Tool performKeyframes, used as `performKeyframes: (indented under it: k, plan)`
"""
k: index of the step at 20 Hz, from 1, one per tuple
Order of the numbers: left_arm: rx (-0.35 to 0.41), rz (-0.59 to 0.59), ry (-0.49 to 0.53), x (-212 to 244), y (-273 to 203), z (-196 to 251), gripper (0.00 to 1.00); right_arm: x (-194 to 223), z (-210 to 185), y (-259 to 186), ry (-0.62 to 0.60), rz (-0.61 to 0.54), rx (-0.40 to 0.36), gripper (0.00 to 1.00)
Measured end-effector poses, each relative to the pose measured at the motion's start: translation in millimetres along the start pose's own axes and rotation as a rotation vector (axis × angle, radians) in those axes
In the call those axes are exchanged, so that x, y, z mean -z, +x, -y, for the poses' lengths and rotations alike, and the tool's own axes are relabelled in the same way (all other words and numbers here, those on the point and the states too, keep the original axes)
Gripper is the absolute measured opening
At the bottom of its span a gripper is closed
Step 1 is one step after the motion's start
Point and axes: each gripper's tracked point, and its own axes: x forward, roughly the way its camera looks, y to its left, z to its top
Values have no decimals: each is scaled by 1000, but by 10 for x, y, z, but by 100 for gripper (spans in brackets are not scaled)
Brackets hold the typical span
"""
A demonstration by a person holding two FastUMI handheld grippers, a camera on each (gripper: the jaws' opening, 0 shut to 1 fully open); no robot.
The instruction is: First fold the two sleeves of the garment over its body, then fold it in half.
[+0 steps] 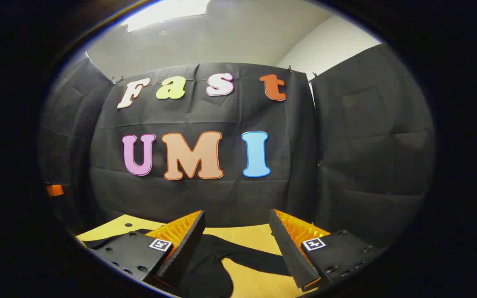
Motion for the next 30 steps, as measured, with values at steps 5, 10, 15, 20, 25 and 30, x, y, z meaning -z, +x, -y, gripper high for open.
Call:
performKeyframes:
  k: [5, 10, 15, 20, 25, 30]
  plan:
    - [3, -27, 13, 85, 6, 25, 92, 81, 44, -25, 11, -21, -6, 98]
    - [51, -43, 63, 127, 92, 180, 92, 84, 122, -75, 19, -16, 32, 98]
    - [97, -32, 55, 113, 141, 327, 92, 31, 320, -175, 36, 6, 83, 98]
    - [106, -45, 58, 138, 94, 289, 93, 100, 522, -180, 31, -3, 131, 99]
    - [80, -61, 77, 189, 86, 215, 93, 91, 506, -97, 24, 0, 122, 99]
    - [70, -53, 100, 167, 86, 208, 92, 246, 447, 14, 2, -42, 96, 99]
